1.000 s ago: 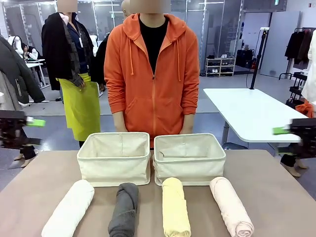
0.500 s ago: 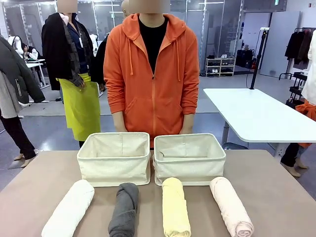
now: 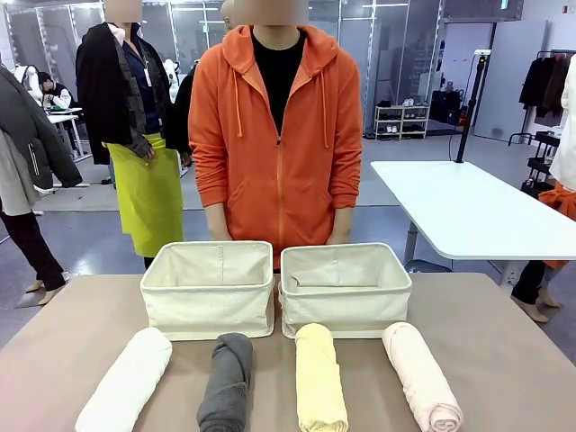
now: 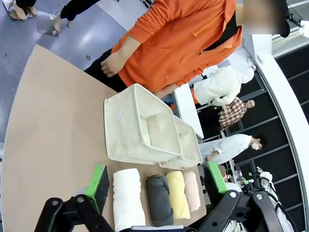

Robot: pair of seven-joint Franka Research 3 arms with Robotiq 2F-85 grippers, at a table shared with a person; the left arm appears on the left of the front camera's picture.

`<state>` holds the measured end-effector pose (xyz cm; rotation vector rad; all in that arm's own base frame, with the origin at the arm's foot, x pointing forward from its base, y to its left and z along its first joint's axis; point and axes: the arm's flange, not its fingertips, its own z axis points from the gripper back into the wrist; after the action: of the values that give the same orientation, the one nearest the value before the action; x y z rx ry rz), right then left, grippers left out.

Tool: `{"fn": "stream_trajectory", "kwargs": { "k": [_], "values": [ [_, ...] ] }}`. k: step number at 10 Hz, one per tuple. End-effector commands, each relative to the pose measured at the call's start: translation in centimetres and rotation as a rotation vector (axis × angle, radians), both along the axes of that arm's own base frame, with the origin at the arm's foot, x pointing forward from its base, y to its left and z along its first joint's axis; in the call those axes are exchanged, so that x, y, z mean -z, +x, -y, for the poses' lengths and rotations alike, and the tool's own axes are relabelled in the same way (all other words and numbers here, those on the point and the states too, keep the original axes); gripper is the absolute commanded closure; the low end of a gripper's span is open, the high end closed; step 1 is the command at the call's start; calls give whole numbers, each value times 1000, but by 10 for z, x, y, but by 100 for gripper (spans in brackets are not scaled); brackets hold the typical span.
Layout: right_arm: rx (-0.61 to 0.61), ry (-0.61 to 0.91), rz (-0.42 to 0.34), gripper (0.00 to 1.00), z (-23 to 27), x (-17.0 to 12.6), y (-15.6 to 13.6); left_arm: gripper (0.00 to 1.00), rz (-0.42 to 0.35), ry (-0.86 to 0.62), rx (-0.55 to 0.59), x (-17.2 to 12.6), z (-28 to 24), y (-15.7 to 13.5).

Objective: Divide the towels into two baskets.
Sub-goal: Pick up one hotel-folded towel and place it in the Fabric basket indicated by the person.

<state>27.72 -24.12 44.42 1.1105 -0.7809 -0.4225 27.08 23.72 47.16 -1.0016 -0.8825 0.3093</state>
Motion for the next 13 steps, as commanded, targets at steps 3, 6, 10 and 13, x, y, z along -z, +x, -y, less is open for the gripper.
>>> {"fn": "stream_trajectory", "kwargs": {
  "k": [3, 6, 10, 13],
  "values": [
    [-1, 8, 18, 0, 0, -2, 1, 0, 16, -15, 8, 1, -1, 0],
    [-1, 8, 18, 0, 0, -2, 1, 0, 16, -15, 8, 1, -1, 0],
    [-1, 8, 18, 0, 0, -2, 1, 0, 16, -15, 8, 1, -1, 0],
    [-1, 8, 18, 0, 0, -2, 1, 0, 16, -15, 8, 1, -1, 0]
  ]
}}
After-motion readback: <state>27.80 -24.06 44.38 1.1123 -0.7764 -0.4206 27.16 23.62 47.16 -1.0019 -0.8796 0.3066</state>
